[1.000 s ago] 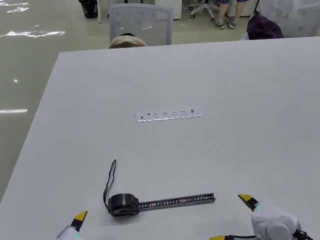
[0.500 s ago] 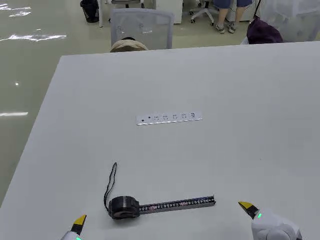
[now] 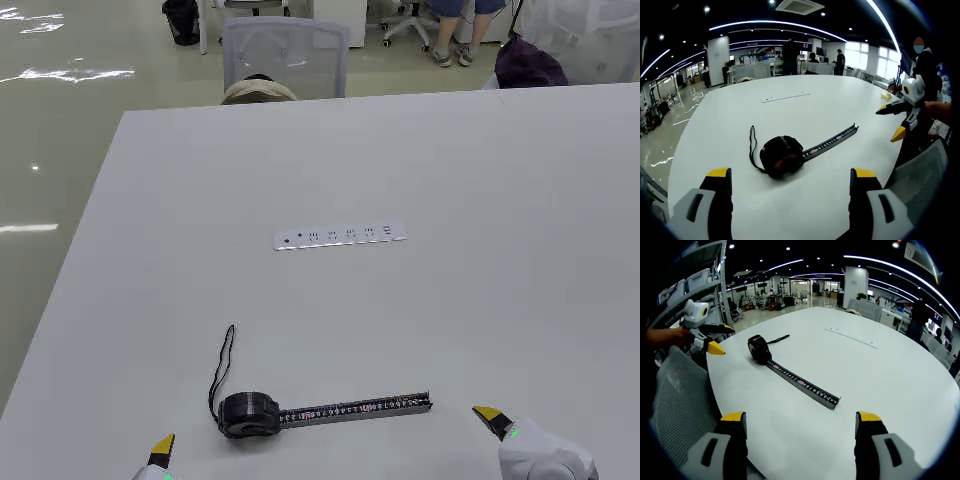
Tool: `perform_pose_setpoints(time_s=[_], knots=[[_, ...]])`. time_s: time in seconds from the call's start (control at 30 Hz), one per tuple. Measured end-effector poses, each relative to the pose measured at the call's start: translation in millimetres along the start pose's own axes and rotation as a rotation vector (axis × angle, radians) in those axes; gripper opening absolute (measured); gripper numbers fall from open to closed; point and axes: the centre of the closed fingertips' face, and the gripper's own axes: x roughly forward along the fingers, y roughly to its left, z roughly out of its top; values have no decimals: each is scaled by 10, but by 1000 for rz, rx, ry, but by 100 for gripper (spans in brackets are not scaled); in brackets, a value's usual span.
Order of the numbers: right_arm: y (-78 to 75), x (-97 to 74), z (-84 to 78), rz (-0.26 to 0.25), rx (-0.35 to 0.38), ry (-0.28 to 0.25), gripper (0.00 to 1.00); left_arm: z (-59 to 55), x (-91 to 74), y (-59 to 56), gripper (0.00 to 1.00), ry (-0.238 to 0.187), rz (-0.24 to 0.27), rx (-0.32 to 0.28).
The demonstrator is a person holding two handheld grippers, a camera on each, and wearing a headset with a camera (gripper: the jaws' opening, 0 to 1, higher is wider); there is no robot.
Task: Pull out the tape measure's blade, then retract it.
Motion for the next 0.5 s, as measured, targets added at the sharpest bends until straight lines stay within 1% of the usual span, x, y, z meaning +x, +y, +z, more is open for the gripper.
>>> perform_pose_setpoints(time_s=[0.13, 0.23, 0.37, 0.43, 0.47, 0.5], knots=[[2, 24, -12, 4, -2, -2, 90, 14, 25, -11, 98, -4, 22, -8], [18, 35, -16, 11, -1, -1, 90, 15, 47, -29, 97, -8, 23, -34], [24, 50, -27, 18, -2, -4, 88, 20, 81, -41, 98, -14, 40, -43], [24, 59, -32, 22, -7, -4, 88, 26, 92, -31, 97, -18, 56, -41], [24, 63, -25, 27, -16, -12, 86, 28, 105, -19, 97, -19, 66, -42], [22, 67, 2, 31, -36, -31, 85, 32, 112, -14, 97, -20, 70, -49]])
